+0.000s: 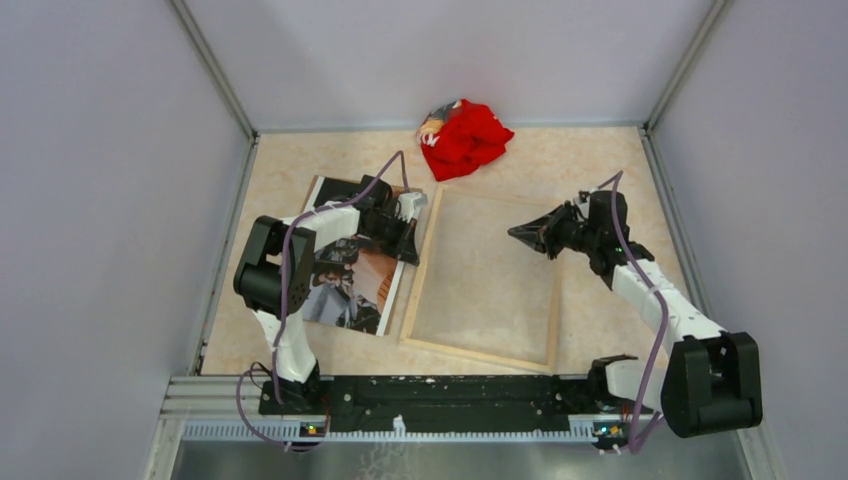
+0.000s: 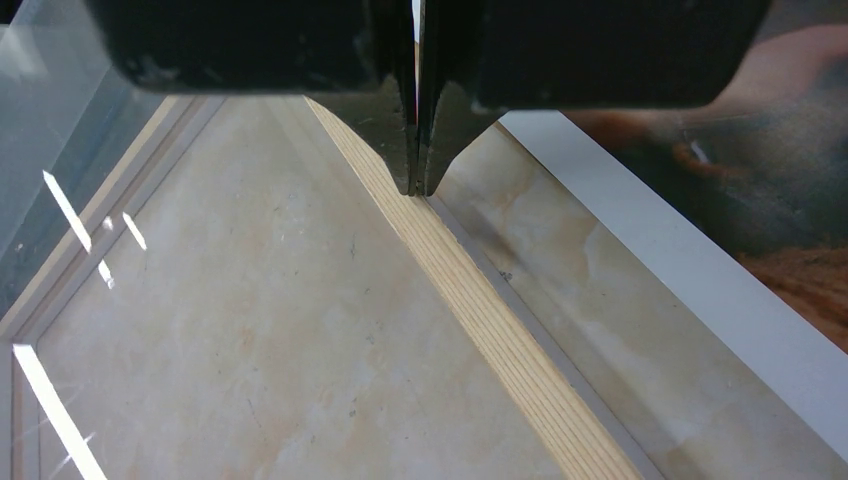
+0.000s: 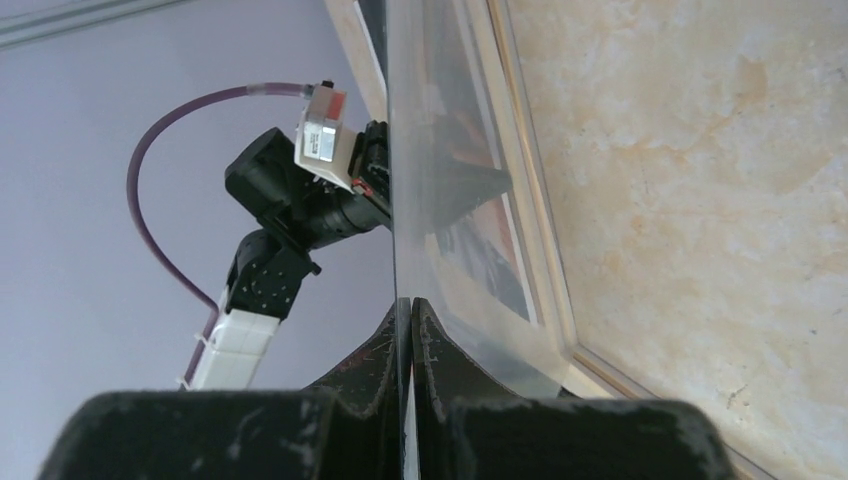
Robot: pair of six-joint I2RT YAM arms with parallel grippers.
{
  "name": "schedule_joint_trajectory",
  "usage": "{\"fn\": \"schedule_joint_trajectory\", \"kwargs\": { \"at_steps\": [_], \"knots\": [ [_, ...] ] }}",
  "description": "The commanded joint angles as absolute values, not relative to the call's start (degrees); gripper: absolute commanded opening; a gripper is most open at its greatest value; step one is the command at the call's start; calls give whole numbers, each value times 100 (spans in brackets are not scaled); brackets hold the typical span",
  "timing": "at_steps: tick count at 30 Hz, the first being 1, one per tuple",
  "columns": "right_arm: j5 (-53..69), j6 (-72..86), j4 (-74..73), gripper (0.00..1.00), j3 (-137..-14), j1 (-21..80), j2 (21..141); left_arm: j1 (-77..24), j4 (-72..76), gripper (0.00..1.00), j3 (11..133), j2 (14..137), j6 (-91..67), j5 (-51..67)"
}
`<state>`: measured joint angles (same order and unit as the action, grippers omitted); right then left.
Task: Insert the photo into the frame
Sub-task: Place the photo frame item in the photo frame.
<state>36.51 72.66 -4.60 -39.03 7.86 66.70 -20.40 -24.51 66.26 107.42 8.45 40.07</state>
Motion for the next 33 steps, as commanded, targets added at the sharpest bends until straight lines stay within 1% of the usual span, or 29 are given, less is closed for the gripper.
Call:
{"fn": "schedule_joint_trajectory", "kwargs": {
  "at_steps": [1, 20, 33],
  "knots": [
    [3574, 7749, -38, 0, -4081, 1064, 6675, -2078, -2614, 0, 6416, 11004, 954, 3743],
    [2977, 7889, -111, 0, -4395, 1399, 6718, -2081, -2592, 0, 6346, 10941, 952, 3813],
    [2713, 8093, 166, 0, -4764, 1872, 7066, -2081, -2571, 0, 6339, 10987, 944, 3802]
  ]
}}
